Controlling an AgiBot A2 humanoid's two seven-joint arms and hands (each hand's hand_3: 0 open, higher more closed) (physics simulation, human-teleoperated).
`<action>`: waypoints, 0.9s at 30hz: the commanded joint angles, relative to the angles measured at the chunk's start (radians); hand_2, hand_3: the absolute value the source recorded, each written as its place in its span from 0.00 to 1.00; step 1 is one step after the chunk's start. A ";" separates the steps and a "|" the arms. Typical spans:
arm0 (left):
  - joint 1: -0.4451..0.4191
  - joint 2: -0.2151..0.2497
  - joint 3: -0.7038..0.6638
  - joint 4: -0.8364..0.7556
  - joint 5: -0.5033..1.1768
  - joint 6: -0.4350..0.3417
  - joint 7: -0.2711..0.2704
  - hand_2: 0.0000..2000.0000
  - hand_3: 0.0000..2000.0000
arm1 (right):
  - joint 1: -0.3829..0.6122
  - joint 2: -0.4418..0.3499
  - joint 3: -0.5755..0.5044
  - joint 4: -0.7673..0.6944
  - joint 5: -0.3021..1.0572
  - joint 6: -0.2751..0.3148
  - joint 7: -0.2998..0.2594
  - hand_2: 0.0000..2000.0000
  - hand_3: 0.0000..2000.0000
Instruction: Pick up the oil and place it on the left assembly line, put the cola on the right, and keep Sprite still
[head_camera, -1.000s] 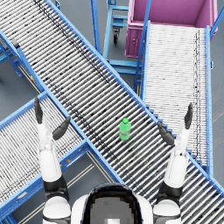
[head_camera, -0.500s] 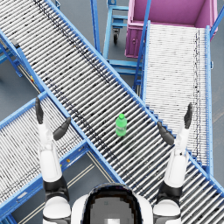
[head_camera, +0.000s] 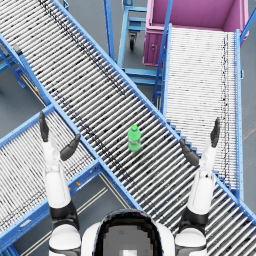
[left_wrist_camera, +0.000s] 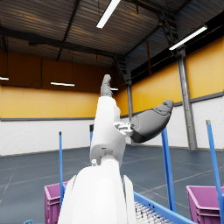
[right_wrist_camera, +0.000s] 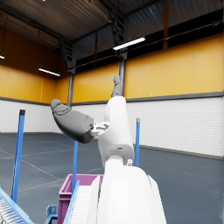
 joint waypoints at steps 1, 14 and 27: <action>0.023 -0.005 0.002 0.001 0.000 0.000 0.000 0.00 0.00 | 0.018 0.007 -0.001 0.011 0.000 0.000 0.000 0.00 0.00; -0.013 -0.002 0.012 0.005 -0.016 0.003 0.003 0.00 0.00 | -0.006 0.002 0.013 -0.008 -0.015 0.003 -0.003 0.00 0.00; -0.119 -0.081 0.183 0.041 -0.267 0.052 0.052 0.00 0.00 | -0.056 0.070 0.211 -0.067 -0.244 0.052 -0.053 0.00 0.00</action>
